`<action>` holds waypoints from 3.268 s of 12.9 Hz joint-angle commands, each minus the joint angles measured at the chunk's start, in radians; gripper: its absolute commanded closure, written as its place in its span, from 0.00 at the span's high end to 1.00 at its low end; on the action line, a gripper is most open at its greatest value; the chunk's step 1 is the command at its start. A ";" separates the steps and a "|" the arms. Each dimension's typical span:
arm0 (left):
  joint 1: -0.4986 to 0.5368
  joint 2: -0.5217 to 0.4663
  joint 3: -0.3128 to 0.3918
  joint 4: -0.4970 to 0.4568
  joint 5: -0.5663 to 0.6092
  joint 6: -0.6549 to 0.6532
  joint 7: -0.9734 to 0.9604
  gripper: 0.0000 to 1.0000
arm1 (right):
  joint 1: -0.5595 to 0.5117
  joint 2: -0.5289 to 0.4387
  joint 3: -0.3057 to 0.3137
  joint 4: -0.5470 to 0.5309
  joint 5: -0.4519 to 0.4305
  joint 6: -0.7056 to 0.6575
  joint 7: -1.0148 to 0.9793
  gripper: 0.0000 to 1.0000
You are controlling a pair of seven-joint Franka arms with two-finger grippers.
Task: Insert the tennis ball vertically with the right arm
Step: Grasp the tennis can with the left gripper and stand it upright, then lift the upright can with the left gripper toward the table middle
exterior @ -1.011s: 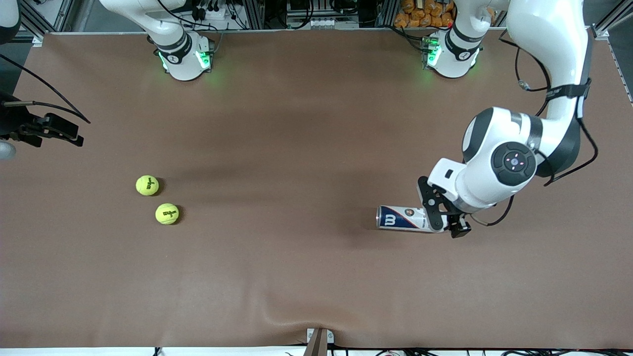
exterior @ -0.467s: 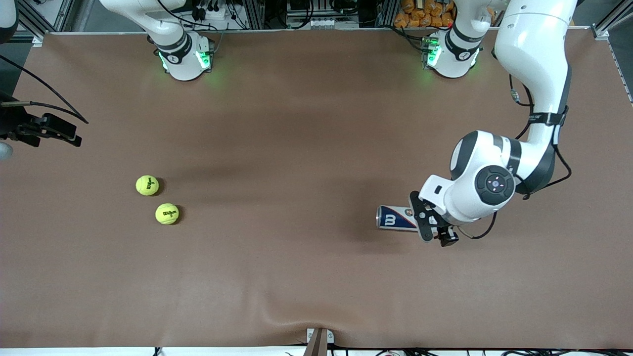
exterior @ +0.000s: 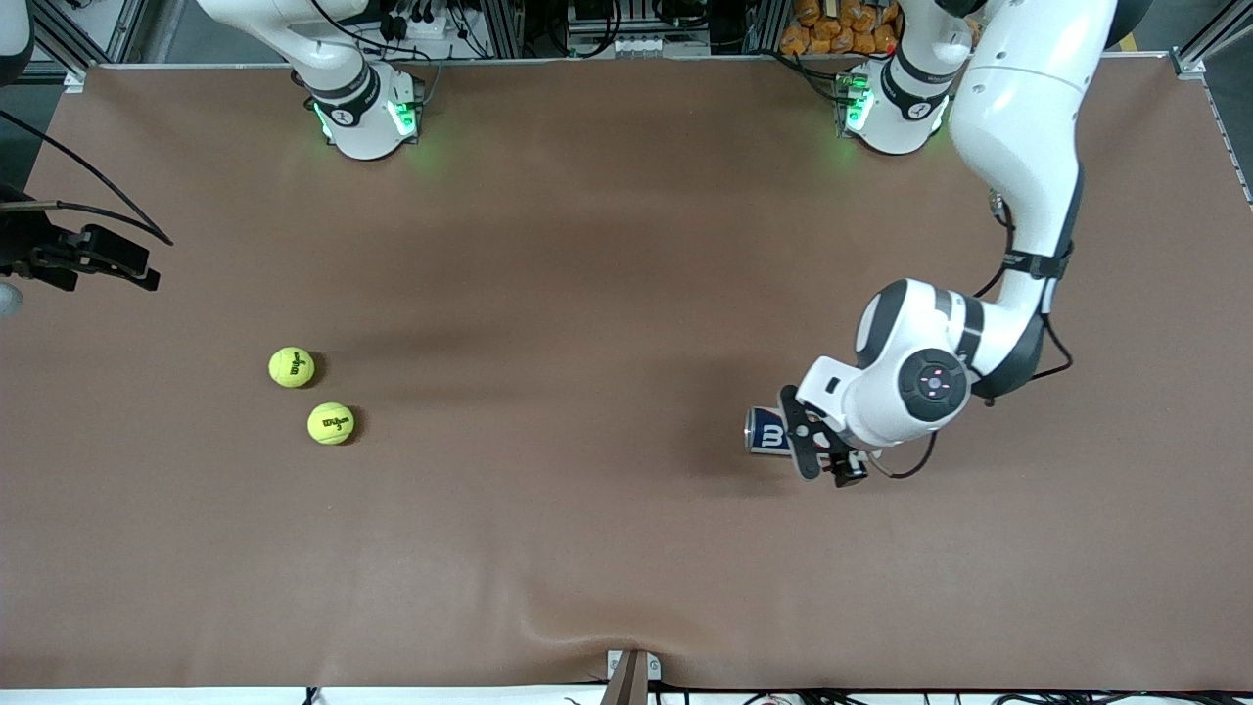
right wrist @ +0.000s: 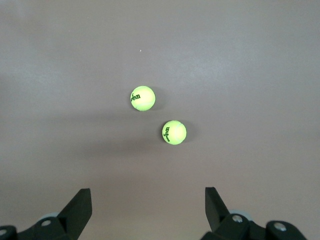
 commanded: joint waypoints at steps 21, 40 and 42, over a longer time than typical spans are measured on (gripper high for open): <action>-0.045 0.057 0.004 -0.166 0.002 0.298 0.021 1.00 | -0.048 0.025 0.010 0.004 0.001 0.008 0.005 1.00; -0.051 0.004 0.001 -0.129 0.001 0.200 0.023 0.68 | -0.048 -0.027 0.010 0.006 0.002 0.009 -0.012 1.00; -0.040 -0.024 -0.022 -0.131 -0.004 0.189 0.023 0.67 | -0.049 -0.054 0.008 -0.005 0.002 0.002 -0.017 1.00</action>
